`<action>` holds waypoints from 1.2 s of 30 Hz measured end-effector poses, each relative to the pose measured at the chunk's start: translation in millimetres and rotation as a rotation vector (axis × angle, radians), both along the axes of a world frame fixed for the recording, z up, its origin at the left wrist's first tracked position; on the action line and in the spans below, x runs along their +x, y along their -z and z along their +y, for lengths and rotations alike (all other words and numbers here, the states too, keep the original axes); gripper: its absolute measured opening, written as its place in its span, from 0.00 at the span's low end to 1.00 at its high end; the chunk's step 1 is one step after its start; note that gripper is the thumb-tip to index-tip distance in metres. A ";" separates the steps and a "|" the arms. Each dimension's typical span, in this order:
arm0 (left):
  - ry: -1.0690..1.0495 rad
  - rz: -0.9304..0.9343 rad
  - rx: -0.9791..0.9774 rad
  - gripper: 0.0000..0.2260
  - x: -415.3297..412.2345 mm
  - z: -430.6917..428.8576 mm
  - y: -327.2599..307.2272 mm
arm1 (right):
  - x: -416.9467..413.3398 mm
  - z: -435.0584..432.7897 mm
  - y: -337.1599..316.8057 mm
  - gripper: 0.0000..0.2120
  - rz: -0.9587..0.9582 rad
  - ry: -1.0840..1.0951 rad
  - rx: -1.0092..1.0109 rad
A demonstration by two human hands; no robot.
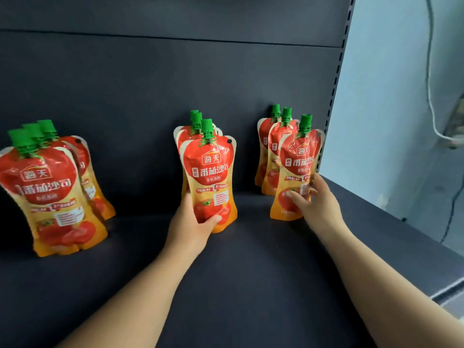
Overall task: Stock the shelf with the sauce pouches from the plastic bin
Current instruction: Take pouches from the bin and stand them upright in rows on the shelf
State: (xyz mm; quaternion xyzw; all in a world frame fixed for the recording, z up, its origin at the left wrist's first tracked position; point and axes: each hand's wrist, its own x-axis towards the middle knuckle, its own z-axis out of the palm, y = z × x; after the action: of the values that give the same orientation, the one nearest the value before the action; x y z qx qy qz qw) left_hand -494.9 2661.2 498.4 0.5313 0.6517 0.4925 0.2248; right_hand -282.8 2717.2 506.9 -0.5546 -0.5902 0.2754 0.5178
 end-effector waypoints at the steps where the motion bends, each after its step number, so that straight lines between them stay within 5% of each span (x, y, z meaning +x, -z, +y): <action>1: -0.014 0.012 0.004 0.25 -2.7 4.9 -0.2 | -1.5 3.5 1.3 0.21 -0.011 0.003 0.011; 8: -0.046 0.009 -0.015 0.18 -15.4 23.8 -0.3 | -5.9 22.1 0.9 0.23 -0.059 0.051 0.013; 36: -0.063 0.023 0.032 0.29 -18.0 26.0 3.5 | -13.7 51.8 10.2 0.30 -0.086 0.011 -0.087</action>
State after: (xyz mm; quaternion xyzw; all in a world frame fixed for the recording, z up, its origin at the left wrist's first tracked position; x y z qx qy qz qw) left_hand -512.9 2687.1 494.9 0.5195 0.6626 0.5038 0.1931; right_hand -296.5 2769.0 496.6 -0.5915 -0.5962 0.2738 0.4687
